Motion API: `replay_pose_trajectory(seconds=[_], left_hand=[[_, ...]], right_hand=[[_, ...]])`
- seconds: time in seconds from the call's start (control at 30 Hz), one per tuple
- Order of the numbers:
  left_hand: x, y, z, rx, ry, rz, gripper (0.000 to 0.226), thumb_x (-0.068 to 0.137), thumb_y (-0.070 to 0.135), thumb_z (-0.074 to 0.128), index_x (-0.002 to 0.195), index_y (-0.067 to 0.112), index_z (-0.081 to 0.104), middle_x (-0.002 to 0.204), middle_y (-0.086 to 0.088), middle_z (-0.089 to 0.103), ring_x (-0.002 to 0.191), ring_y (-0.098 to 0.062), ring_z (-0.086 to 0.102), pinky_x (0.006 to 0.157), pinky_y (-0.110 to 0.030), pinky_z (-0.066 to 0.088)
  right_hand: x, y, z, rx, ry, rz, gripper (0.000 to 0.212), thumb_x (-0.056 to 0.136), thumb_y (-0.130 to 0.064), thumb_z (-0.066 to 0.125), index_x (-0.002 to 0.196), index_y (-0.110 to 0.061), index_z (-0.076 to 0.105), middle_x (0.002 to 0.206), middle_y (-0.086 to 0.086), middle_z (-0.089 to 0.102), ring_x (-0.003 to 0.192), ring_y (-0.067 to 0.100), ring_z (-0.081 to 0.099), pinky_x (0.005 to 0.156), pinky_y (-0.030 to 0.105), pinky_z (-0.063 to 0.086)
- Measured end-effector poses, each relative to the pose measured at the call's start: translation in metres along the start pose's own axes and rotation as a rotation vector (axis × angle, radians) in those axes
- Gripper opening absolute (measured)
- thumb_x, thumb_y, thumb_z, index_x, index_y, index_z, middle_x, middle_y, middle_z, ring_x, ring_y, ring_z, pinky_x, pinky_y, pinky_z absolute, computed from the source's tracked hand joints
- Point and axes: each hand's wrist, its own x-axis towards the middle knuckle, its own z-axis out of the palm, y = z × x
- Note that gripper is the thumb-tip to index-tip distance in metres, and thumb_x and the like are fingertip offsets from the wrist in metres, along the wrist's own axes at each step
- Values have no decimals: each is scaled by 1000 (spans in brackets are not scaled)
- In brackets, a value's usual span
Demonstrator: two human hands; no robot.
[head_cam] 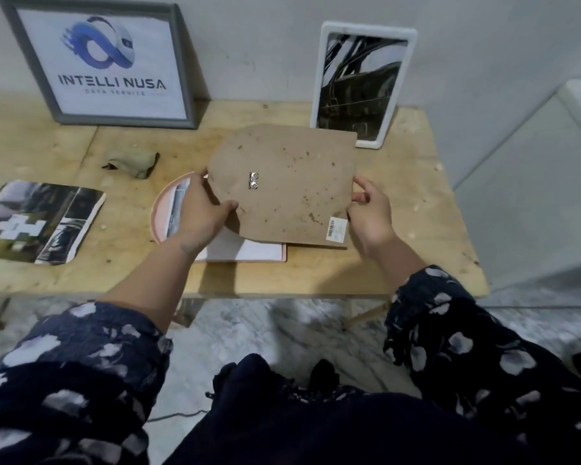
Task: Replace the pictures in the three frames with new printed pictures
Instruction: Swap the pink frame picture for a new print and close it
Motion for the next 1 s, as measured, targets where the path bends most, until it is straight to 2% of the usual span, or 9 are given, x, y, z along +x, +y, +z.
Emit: replay_pose_trajectory(seconds=[0.07,0.13,0.23,0.33,0.5,0.67,0.77,0.87,1.0], left_hand=[[0,-17,-25,72,39,-16,75,80,7,74,143,10,35,130,-3,54,118,-19,53,96,-22,39],[1,-33,-44,87,43,-27,75,79,8,75,143,11,35,137,-7,52,123,-23,52,102,-32,41],[1,-55,-66,92,34,-54,74,81,8,74,143,12,34,139,-9,50,125,-26,50,104,-39,42],[1,-68,-79,111,9,-42,74,82,7,73,144,11,33,140,-9,48,126,-26,48,103,-34,40],[7,-81,-84,146,-60,-18,78,77,9,78,142,9,35,140,-9,49,128,-25,46,103,-35,38],[12,-90,-86,208,-68,2,75,76,13,80,138,6,39,138,-10,51,128,-26,47,100,-34,38],[17,-92,-88,232,-85,8,72,74,14,82,134,7,43,135,-10,53,126,-27,48,98,-33,38],[22,-95,-89,317,-87,-8,76,71,23,84,134,11,44,135,-11,50,127,-30,45,103,-45,41],[20,-94,-87,539,-82,-54,82,75,41,78,142,14,37,138,-12,34,129,-34,30,104,-50,36]], right_hand=[[-9,-2,22,11,-82,-11,59,90,4,53,141,-24,43,103,7,64,97,23,65,84,37,58],[-14,-2,39,16,-132,8,63,87,9,51,142,-22,44,94,7,61,97,26,65,84,37,58],[-22,-3,63,-42,-189,2,68,85,13,52,142,-23,43,89,2,59,83,16,64,73,29,59],[-25,-6,80,-124,-242,-13,77,83,14,56,145,-26,36,93,4,59,86,19,65,77,39,59],[-31,-10,89,-246,-309,-3,94,80,9,66,151,-29,19,98,0,56,84,12,62,62,23,57],[-29,-11,95,-327,-279,-6,93,79,8,66,151,-27,20,112,7,57,100,20,61,85,38,56],[-29,-8,99,-364,-256,5,91,79,13,62,151,-25,21,98,1,55,89,15,59,78,31,56],[-29,-3,104,-422,-227,-17,86,82,12,59,151,-22,22,87,-7,48,77,8,53,67,21,50],[-24,4,108,-559,-193,-58,77,83,6,61,149,-16,28,110,0,39,94,12,45,94,27,47]])
